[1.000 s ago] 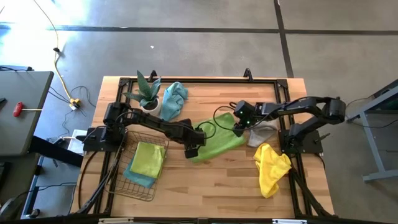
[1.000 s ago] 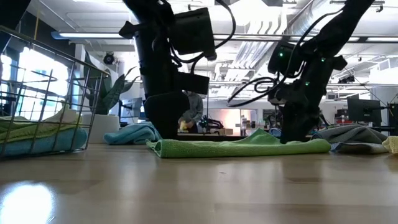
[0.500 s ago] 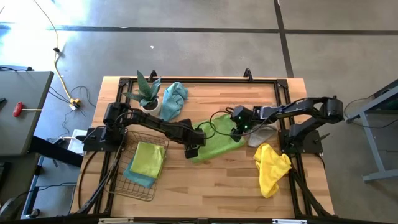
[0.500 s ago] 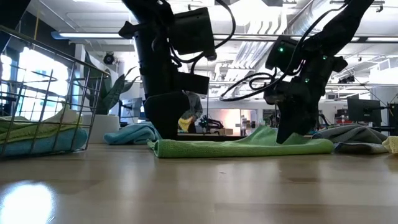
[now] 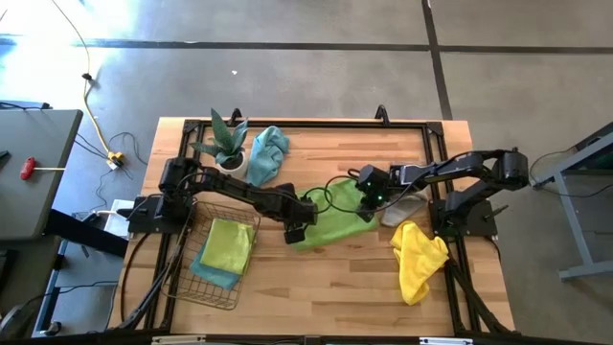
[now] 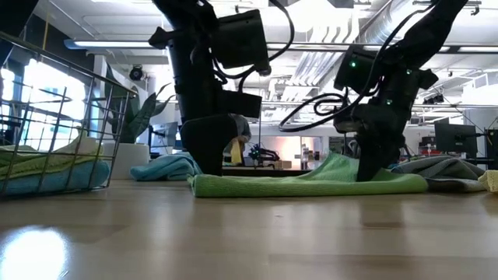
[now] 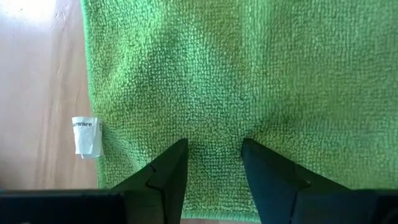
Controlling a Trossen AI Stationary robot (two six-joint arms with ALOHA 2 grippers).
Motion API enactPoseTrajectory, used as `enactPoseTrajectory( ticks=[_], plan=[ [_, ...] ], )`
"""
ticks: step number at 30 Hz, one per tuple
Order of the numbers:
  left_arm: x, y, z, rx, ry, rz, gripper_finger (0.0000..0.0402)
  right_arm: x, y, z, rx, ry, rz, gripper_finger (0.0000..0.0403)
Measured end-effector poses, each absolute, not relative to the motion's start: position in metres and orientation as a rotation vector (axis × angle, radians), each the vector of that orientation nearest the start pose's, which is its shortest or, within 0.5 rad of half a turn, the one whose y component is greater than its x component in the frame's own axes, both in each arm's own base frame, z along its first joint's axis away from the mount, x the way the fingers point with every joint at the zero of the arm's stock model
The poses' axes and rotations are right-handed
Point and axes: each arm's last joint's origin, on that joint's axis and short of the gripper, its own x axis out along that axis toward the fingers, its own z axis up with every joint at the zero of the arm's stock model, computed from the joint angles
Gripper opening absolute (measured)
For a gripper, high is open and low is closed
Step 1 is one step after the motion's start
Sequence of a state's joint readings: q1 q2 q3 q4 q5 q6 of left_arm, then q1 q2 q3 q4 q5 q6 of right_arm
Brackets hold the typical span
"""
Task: Fold microfiber towels
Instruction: Fold the green microfiber towel
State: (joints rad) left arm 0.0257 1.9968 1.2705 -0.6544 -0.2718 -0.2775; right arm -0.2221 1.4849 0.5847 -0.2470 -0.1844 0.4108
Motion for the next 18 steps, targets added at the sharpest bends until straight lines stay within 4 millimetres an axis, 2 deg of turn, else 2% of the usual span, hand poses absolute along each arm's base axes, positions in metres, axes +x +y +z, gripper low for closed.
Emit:
enactPoseTrajectory(
  ticks=[4,7,13,18],
  plan=[
    [0.367,0.017,0.139,-0.072,1.319,0.424,0.0145,0.231,-0.047,0.128,0.567,1.17,-0.276,0.001],
    [0.364,0.017,0.154,-0.078,1.286,0.421,0.0145,0.23,-0.049,0.137,0.485,1.269,-0.329,0.0004],
    [0.359,0.01,0.176,-0.089,1.231,0.419,0.0145,0.235,-0.055,0.168,0.337,1.387,-0.452,0.0002],
    [0.356,-0.006,0.193,-0.096,1.174,0.396,0.0145,0.243,-0.057,0.193,0.333,1.394,-0.502,0.0001]
  ],
)
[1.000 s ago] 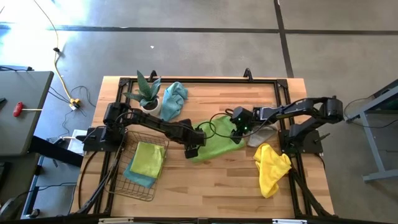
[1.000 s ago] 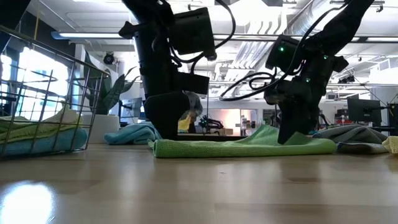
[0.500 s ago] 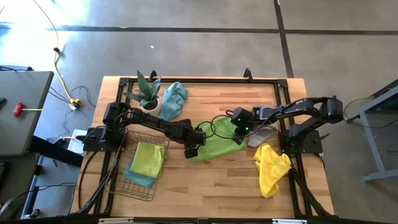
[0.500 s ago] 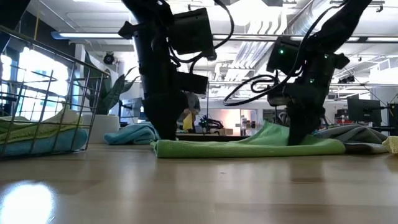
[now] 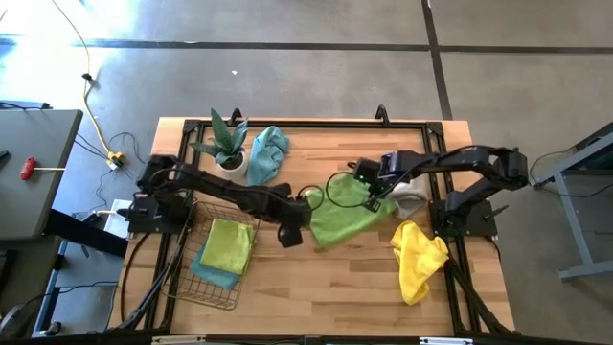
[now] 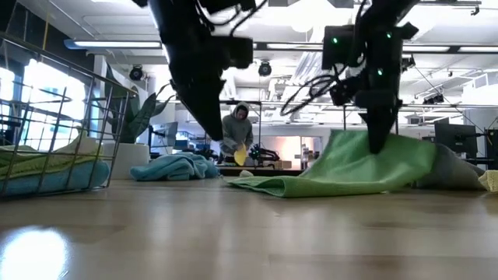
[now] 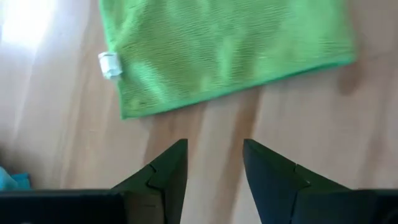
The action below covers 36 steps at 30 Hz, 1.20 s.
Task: Fold microfiber towels
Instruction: Fold the green microfiber towel
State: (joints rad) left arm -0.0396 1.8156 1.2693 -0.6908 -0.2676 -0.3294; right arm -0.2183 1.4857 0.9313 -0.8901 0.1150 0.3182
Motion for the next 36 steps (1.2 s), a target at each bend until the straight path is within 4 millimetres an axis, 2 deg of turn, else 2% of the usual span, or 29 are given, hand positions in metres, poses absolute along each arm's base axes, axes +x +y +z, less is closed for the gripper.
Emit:
enactPoseTrajectory(
  ticks=[3,7,13,19,26,32,36],
  plan=[
    [0.352,-0.018,0.204,-0.091,1.145,0.369,0.0145,0.251,-0.053,0.206,0.35,1.355,-0.507,0.0001],
    [0.347,-0.035,0.216,-0.073,1.108,0.321,0.0145,0.261,-0.041,0.212,0.375,1.325,-0.478,0.0001],
    [0.335,-0.051,0.238,-0.025,1.06,0.249,0.0145,0.282,-0.015,0.202,0.401,1.334,-0.474,0.0],
    [0.326,-0.054,0.256,-0.064,1.002,0.254,0.0145,0.318,0.005,0.189,0.358,1.342,-0.419,0.0],
    [0.321,-0.065,0.262,-0.111,0.982,0.252,0.0145,0.349,0.021,0.18,0.319,1.354,-0.388,0.0],
    [0.315,-0.081,0.26,-0.089,1.007,0.216,0.0145,0.371,0.033,0.192,0.353,1.294,-0.39,0.0],
    [0.311,-0.09,0.259,-0.073,1.027,0.195,0.0145,0.38,0.037,0.198,0.374,1.222,-0.481,0.0]
  ],
)
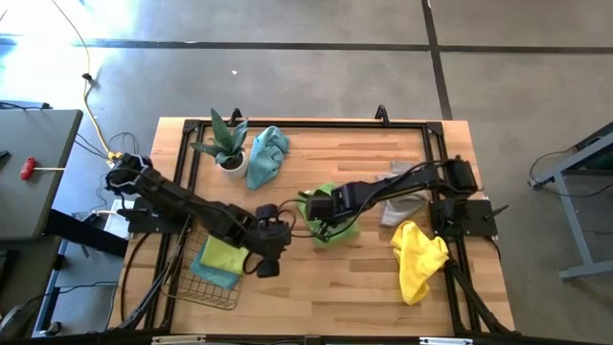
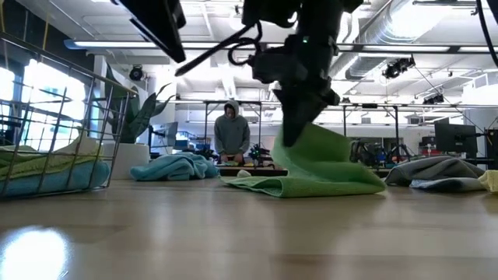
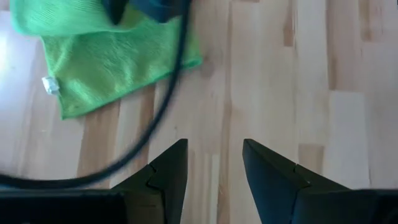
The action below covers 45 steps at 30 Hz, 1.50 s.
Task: Fold microfiber towels
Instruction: Fold the green microfiber towel, then put the green microfiber towel into the wire basket
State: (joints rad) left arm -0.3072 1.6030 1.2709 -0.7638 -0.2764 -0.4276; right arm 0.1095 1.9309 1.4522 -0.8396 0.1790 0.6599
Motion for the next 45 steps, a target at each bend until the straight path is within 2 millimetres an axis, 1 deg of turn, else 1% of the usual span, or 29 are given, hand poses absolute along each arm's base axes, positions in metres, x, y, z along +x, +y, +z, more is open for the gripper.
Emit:
enactPoseTrajectory(
  ticks=[3,7,10,13,16,23,25,27,30,34,36,38,40,43,45],
  plan=[
    [0.307,-0.098,0.258,-0.052,1.043,0.176,0.0145,0.382,0.037,0.194,0.398,1.183,-0.566,0.0],
    [0.301,-0.105,0.257,-0.022,1.074,0.162,0.0145,0.382,0.037,0.188,0.46,1.16,-0.621,0.0001],
    [0.297,-0.109,0.256,0.015,1.087,0.171,0.0145,0.383,0.039,0.187,0.486,1.14,-0.623,0.0007],
    [0.293,-0.111,0.255,0.058,1.105,0.191,0.0145,0.386,0.045,0.188,0.486,1.112,-0.584,0.002],
    [0.291,-0.113,0.255,0.089,1.107,0.214,0.0145,0.388,0.05,0.189,0.445,1.101,-0.535,0.0048],
    [0.29,-0.113,0.255,0.108,1.093,0.237,0.0145,0.391,0.053,0.19,0.394,1.084,-0.476,0.0147],
    [0.29,-0.113,0.255,0.108,1.092,0.237,0.0145,0.39,0.053,0.194,0.379,1.107,-0.456,0.0165],
    [0.29,-0.113,0.255,0.102,1.091,0.241,0.0145,0.391,0.053,0.202,0.362,1.121,-0.429,0.0174],
    [0.29,-0.113,0.255,0.094,1.09,0.246,0.0145,0.393,0.053,0.214,0.326,1.113,-0.404,0.0175],
    [0.291,-0.113,0.255,0.076,1.085,0.255,0.0145,0.397,0.053,0.223,0.264,1.098,-0.358,0.0173],
    [0.291,-0.113,0.255,0.067,1.083,0.26,0.0145,0.392,0.052,0.226,0.206,1.157,-0.393,0.017],
    [0.291,-0.113,0.255,0.065,1.083,0.261,0.0145,0.384,0.048,0.231,0.14,1.213,-0.493,0.0165],
    [0.29,-0.114,0.255,0.063,1.079,0.267,0.0145,0.373,0.044,0.231,0.075,1.269,-0.606,0.0161],
    [0.29,-0.116,0.256,0.085,1.057,0.295,0.0145,0.359,0.044,0.222,0.023,1.344,-0.716,0.0158],
    [0.289,-0.117,0.254,0.111,1.026,0.324,0.0145,0.35,0.05,0.212,-0.012,1.391,-0.722,0.0158]
  ],
)
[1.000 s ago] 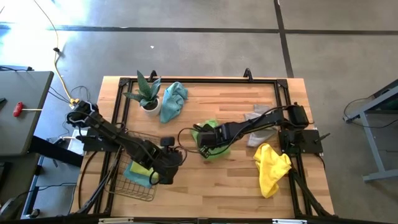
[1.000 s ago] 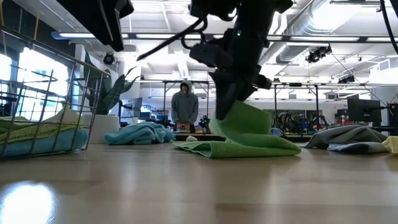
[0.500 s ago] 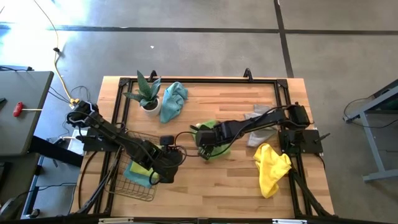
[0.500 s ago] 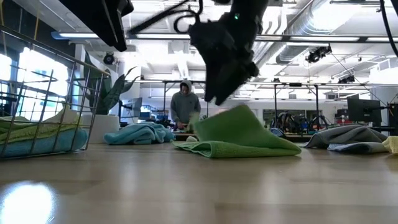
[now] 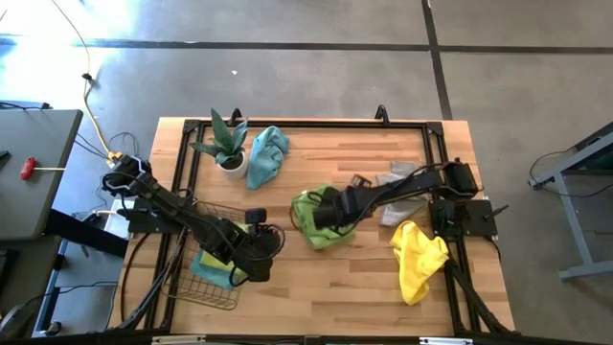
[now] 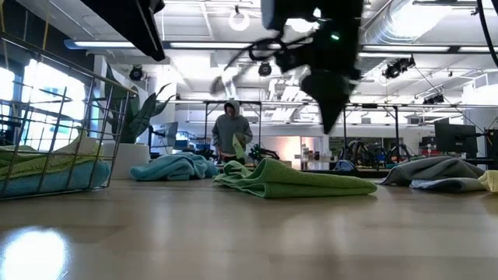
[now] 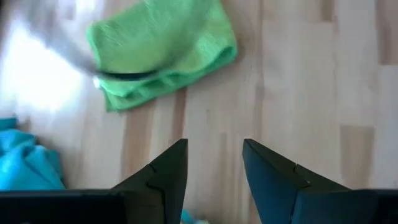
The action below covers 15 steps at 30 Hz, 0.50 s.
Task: Fold microfiber towels
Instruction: Put the green microfiber towel into the wire basket
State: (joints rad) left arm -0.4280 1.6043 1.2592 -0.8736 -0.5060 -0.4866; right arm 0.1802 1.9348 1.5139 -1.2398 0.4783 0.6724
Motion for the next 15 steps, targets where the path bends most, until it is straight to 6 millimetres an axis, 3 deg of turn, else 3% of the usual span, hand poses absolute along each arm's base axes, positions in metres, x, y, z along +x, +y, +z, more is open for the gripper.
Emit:
enactPoseTrajectory(
  ticks=[7,12,15],
  plan=[
    [0.292,-0.102,0.236,0.151,1.012,0.384,0.0145,0.325,0.066,0.197,-0.097,1.542,-0.68,0.0157],
    [0.302,-0.077,0.225,0.06,1.005,0.406,0.0145,0.299,0.048,0.208,-0.047,1.539,-0.687,0.0157],
    [0.311,-0.061,0.224,-0.027,0.996,0.4,0.0145,0.283,0.036,0.21,0.078,1.415,-0.67,0.0157]
  ],
)
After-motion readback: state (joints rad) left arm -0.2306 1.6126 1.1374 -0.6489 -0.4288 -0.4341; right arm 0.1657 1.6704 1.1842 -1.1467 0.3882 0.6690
